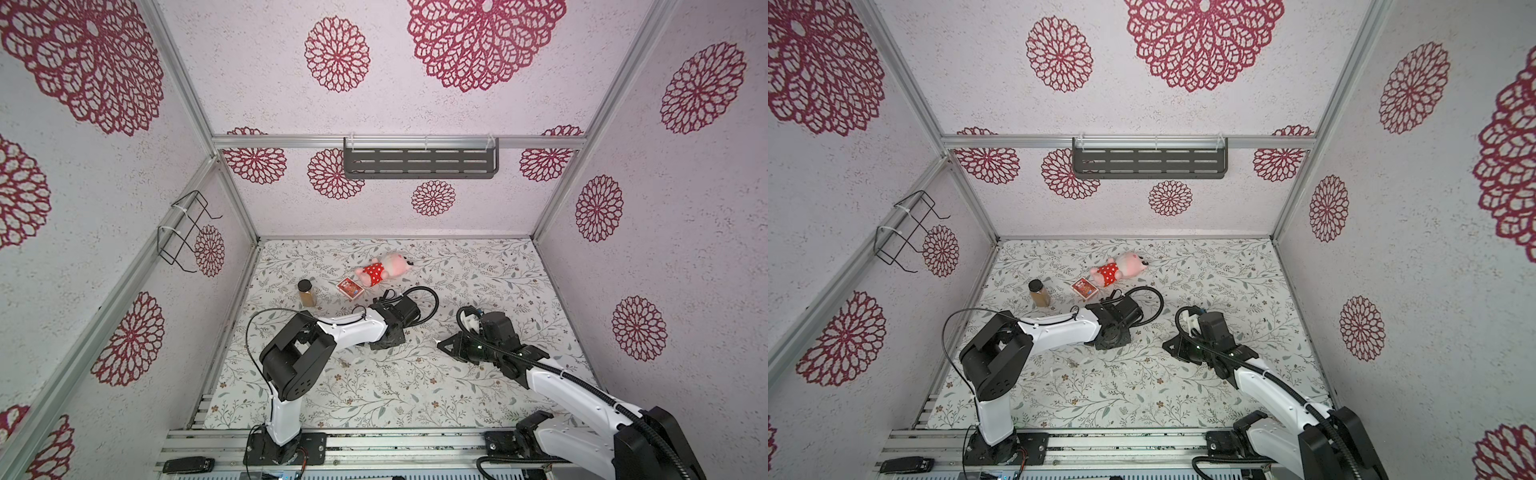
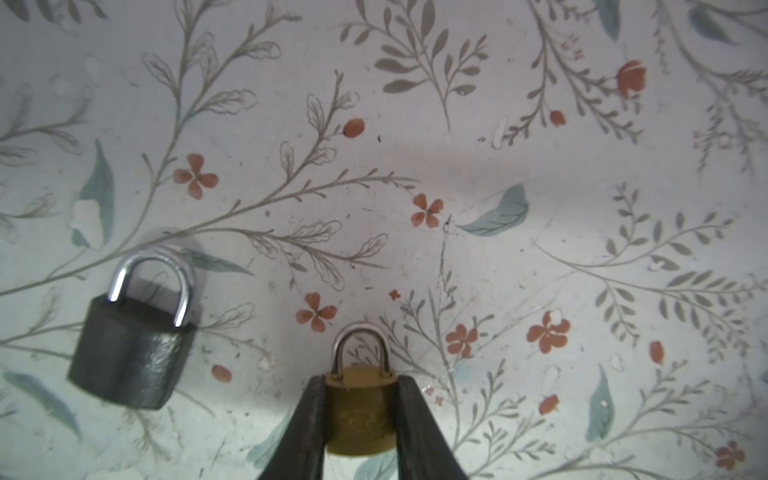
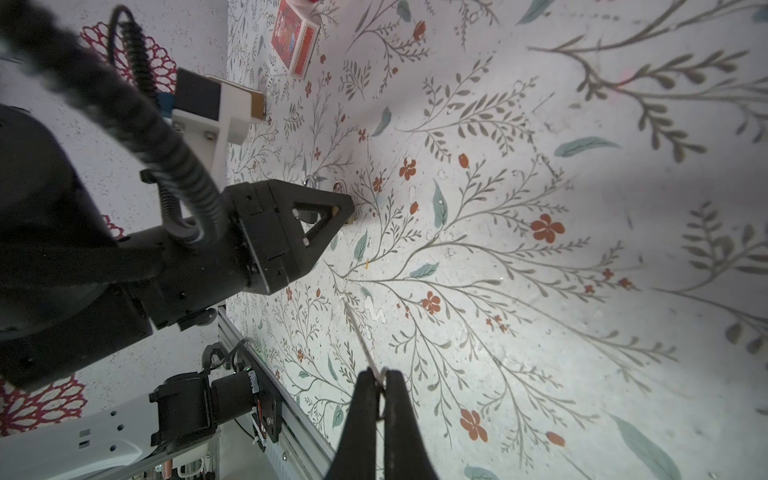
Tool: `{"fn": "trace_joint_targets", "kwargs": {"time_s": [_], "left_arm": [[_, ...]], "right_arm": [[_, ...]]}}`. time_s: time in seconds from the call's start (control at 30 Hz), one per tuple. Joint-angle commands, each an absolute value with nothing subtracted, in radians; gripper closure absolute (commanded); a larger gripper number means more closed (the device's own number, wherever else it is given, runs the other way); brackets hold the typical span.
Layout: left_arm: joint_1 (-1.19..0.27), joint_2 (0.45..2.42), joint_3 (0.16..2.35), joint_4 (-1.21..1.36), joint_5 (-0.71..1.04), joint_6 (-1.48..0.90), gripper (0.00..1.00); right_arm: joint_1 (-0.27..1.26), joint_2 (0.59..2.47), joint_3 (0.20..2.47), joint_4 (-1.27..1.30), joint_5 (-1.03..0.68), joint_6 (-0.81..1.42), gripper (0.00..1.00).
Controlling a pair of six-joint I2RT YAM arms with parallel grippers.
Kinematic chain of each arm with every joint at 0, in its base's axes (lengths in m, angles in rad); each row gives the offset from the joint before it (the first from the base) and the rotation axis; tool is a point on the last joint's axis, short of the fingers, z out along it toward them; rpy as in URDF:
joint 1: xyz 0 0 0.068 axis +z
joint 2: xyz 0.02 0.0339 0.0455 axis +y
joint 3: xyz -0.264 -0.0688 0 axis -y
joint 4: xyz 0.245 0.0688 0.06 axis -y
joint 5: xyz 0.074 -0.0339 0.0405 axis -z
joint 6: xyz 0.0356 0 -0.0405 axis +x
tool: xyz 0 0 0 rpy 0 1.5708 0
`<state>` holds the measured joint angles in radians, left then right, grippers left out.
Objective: Unlock with the key
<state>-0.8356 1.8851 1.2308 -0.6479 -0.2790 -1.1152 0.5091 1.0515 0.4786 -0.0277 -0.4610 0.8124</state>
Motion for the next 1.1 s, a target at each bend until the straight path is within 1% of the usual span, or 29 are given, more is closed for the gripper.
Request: {"fn": "trace_joint_targets", "kwargs": {"time_s": [0.0, 0.13, 0.27, 0.5, 0.73, 0.8, 1.07], "left_arm": [[-0.855, 1.800, 1.261, -0.628, -0.316, -1.172, 0.81], [-0.874, 1.721, 1.241, -0.583, -0.322, -1.251, 0.83], [-0.899, 1.643, 1.219, -0.549, -0.351, -1.322, 0.86], [-0.928, 1.537, 1.170, -0.508, -0.377, -1.428, 0.88], [-0.943, 1.491, 1.143, -0.491, -0.401, -1.477, 0.90], [-0.943, 1.489, 1.143, -0.497, -0.408, -1.487, 0.90], [-0.950, 1.486, 1.138, -0.496, -0.422, -1.505, 0.92]], "right_arm": [[0.568, 1.003, 0.499, -0.032, -0.358, 0.874, 1.00], [0.670, 0.982, 0.465, 0.058, -0.236, 0.972, 1.00], [0.762, 1.006, 0.447, 0.181, -0.136, 1.018, 1.00], [0.883, 1.124, 0.451, 0.424, -0.029, 1.042, 1.00], [0.942, 1.160, 0.453, 0.581, 0.060, 1.053, 1.00], [0.954, 1.163, 0.461, 0.583, 0.085, 1.050, 1.00], [0.966, 1.207, 0.476, 0.621, 0.096, 1.065, 1.00]]}}
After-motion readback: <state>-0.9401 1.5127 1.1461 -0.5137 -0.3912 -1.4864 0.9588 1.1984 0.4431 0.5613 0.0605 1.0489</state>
